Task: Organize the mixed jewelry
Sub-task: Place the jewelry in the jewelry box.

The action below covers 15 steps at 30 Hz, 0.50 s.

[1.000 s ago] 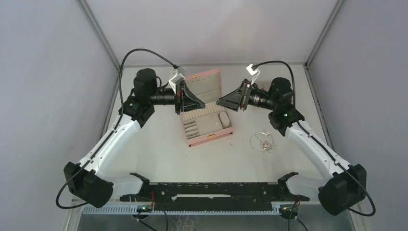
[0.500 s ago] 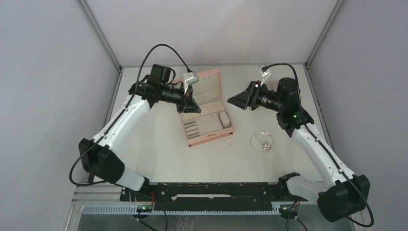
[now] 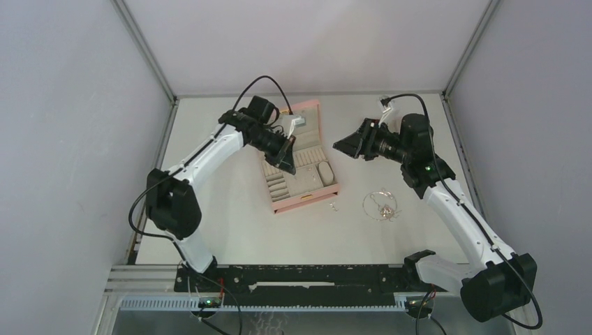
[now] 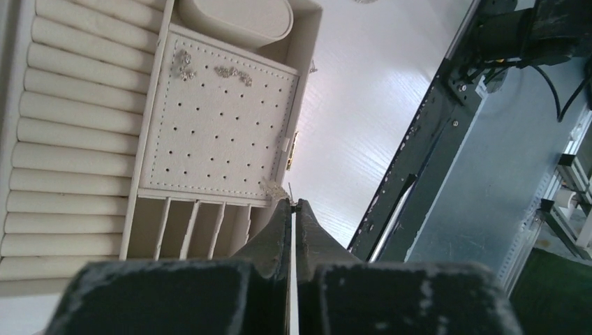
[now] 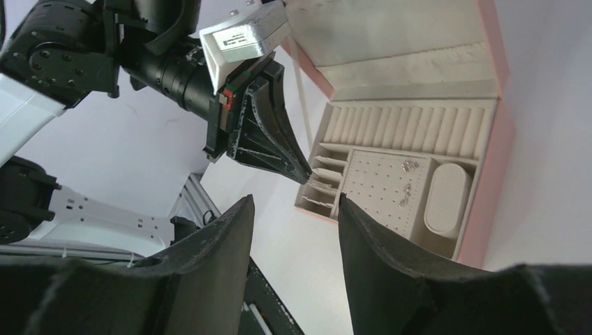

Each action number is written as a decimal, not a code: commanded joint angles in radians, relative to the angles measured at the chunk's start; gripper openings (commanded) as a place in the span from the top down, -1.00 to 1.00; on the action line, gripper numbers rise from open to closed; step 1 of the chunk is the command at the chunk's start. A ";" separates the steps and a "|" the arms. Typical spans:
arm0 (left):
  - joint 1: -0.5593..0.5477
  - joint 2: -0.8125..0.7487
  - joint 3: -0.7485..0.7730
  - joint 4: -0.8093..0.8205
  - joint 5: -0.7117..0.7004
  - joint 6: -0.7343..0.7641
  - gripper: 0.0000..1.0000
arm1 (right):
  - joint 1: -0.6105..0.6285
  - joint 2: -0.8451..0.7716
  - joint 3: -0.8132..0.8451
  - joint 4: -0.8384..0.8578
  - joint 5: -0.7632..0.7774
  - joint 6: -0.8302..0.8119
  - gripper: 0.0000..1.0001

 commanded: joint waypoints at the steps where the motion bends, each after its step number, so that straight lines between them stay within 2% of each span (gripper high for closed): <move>1: -0.026 -0.001 0.019 -0.039 -0.041 0.027 1.00 | 0.001 -0.016 0.035 -0.038 0.073 -0.025 -0.13; 7: -0.030 0.039 0.011 -0.063 -0.059 0.178 1.00 | 0.003 -0.016 0.034 -0.061 0.090 -0.028 -0.12; 15: -0.021 0.159 0.132 -0.160 0.001 0.211 1.00 | 0.004 -0.038 0.035 -0.107 0.140 -0.057 -0.12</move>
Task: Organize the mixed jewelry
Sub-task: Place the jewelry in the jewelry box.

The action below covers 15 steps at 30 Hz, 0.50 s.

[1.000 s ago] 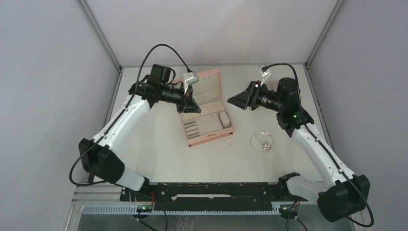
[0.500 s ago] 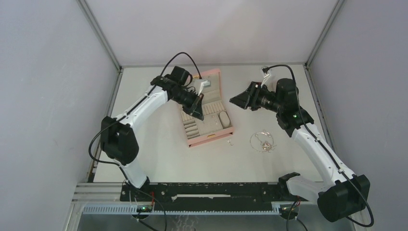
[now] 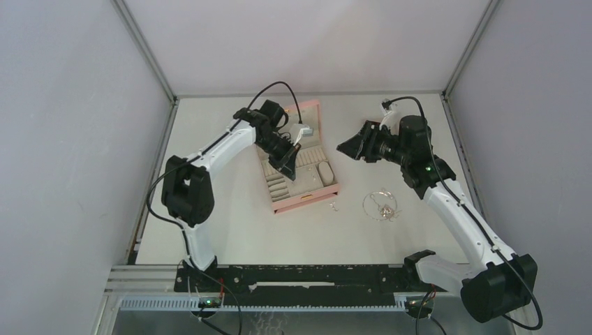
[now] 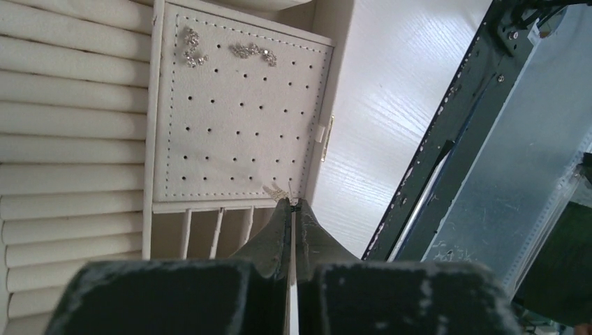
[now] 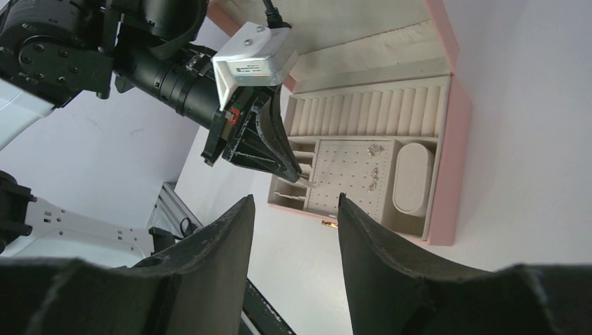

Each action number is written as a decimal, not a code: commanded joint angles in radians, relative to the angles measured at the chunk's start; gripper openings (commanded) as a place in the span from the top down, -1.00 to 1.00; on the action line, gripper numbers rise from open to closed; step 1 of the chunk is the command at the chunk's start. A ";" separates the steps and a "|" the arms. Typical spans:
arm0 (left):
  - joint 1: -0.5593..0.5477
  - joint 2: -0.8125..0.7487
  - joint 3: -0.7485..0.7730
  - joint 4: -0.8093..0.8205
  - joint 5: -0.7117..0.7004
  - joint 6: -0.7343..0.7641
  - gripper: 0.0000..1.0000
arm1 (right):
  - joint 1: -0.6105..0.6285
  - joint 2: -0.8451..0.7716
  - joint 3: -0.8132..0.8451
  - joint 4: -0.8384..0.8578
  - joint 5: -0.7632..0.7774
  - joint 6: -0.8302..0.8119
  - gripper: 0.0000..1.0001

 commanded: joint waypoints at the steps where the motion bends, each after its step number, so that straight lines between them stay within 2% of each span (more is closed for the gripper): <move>1: 0.003 0.026 0.066 -0.045 0.057 0.054 1.00 | 0.004 -0.037 0.034 -0.011 0.040 -0.034 -0.11; 9: 0.002 0.064 0.085 -0.043 0.013 0.035 1.00 | 0.008 -0.048 0.035 -0.043 0.061 -0.056 -0.11; 15: -0.005 0.091 0.113 -0.008 -0.076 -0.002 1.00 | 0.017 -0.045 0.035 -0.044 0.061 -0.061 -0.10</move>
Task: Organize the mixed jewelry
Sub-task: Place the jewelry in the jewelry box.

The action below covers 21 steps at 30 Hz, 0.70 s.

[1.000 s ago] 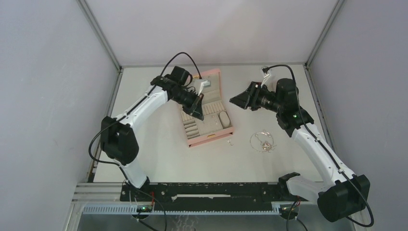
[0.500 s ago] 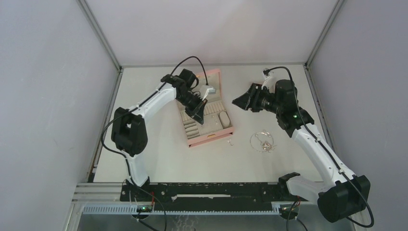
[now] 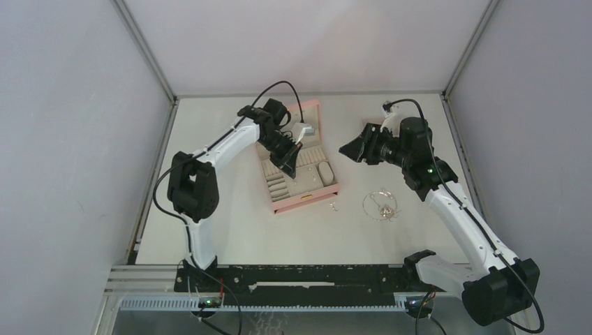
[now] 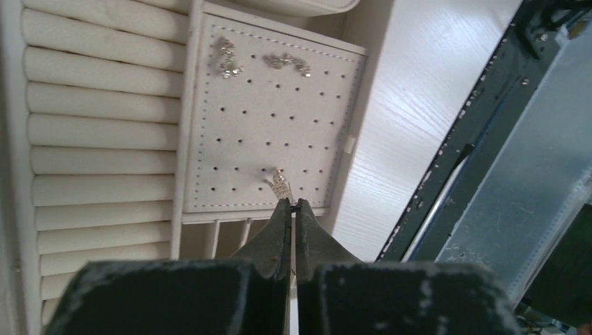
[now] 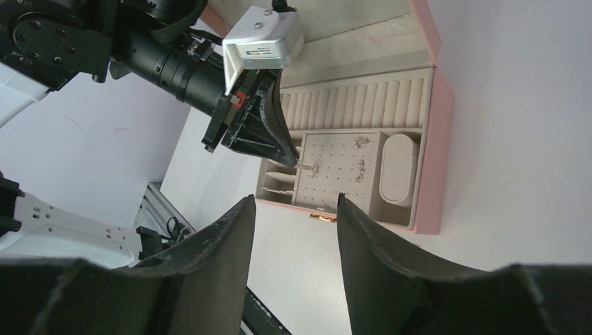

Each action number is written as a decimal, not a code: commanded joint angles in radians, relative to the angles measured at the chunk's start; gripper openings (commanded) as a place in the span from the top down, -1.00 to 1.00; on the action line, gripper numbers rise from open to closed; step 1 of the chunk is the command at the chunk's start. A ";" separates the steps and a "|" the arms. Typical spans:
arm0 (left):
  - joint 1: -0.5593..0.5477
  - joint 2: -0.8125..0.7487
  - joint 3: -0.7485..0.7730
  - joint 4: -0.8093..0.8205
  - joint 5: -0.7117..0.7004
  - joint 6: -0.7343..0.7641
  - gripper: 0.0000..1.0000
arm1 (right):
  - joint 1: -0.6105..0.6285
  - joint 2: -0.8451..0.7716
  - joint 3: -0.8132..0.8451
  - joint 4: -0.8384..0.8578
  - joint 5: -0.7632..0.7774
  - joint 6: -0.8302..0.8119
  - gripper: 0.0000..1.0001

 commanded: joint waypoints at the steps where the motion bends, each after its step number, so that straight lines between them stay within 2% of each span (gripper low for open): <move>1: -0.009 0.015 0.045 0.027 -0.069 -0.021 1.00 | 0.008 -0.019 0.035 0.014 0.012 -0.030 -0.10; 8: -0.028 -0.037 0.001 0.136 -0.122 -0.021 1.00 | 0.009 -0.013 0.034 0.021 0.013 -0.029 -0.10; 10: -0.033 -0.054 -0.036 0.168 -0.129 -0.112 1.00 | 0.009 -0.013 0.035 0.022 0.014 -0.030 -0.09; 21: -0.049 -0.048 -0.020 0.152 -0.136 -0.033 1.00 | 0.008 -0.001 0.034 0.028 0.008 -0.027 -0.09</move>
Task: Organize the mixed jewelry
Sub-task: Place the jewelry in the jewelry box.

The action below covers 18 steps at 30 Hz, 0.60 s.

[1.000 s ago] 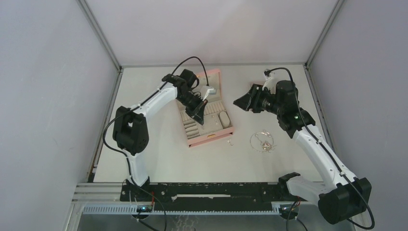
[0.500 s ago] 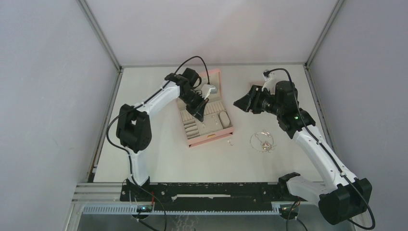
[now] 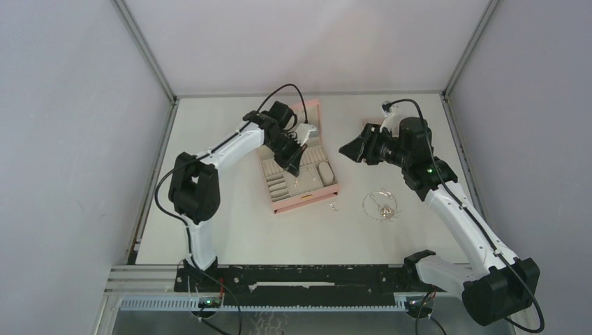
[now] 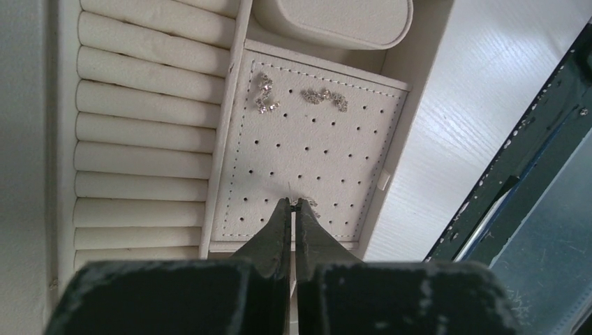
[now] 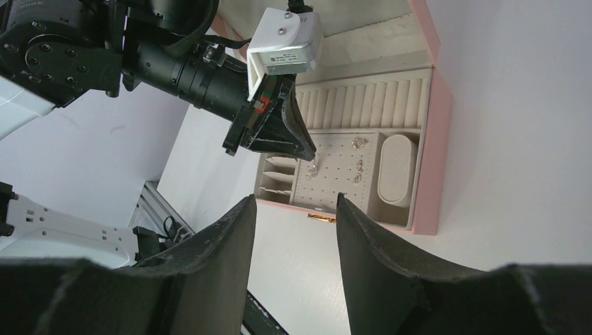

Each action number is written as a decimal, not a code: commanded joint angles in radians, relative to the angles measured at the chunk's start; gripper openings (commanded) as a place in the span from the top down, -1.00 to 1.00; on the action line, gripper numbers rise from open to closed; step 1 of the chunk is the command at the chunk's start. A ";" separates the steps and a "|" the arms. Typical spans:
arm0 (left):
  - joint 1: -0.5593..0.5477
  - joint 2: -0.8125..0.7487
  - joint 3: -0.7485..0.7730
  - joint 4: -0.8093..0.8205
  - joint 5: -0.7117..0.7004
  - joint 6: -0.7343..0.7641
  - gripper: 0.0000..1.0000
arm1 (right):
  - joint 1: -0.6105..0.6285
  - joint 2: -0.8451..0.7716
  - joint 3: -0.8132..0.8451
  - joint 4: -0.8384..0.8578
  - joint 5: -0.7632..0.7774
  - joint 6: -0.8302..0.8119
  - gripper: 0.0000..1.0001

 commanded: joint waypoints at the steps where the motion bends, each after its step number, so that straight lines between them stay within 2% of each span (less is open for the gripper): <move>1: -0.010 -0.038 0.040 -0.010 -0.013 0.032 1.00 | 0.004 -0.001 0.035 0.027 0.003 -0.015 -0.09; 18: -0.017 -0.024 0.028 -0.060 -0.043 0.073 1.00 | 0.007 0.011 0.034 0.042 -0.009 -0.009 -0.09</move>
